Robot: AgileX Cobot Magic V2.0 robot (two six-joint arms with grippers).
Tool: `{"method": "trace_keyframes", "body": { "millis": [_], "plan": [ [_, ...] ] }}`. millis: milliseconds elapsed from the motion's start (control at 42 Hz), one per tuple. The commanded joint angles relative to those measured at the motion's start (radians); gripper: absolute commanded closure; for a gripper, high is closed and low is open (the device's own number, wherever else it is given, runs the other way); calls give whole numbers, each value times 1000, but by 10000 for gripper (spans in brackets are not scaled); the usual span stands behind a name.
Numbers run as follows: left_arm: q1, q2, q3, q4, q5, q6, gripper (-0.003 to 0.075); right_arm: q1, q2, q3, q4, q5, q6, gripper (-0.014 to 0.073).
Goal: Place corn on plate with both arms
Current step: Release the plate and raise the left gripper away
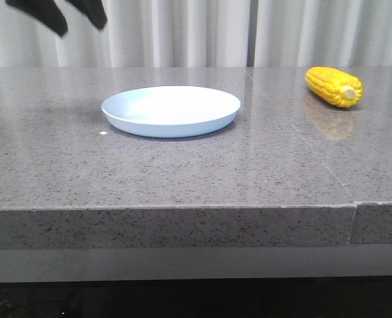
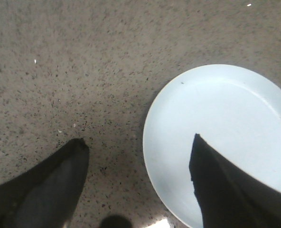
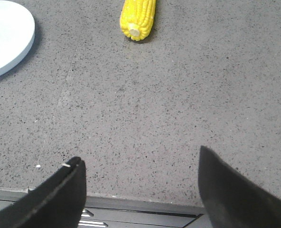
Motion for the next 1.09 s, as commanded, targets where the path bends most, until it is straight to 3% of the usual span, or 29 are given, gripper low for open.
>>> {"method": "trace_keyframes", "body": {
  "millis": [0,238,452,785,1070],
  "plan": [
    [-68,-150,47,51,-86,-1,269,-2,10,-33,4,-63,-7,64],
    [-228,-398,285,91,-179,-1,269,-2,10,-33,4,-63,-7,64],
    [-311,-590,473,91,-193,-1,269,-2,10,-33,5,-70,-7,64],
    [-337,-811,707,83,-193,-1,270,-2,10,-33,5,-66,-7,64],
    [-337,-837,727,83,-193,-1,272,-1,89,-95,22,25,-7,64]
  ]
}}
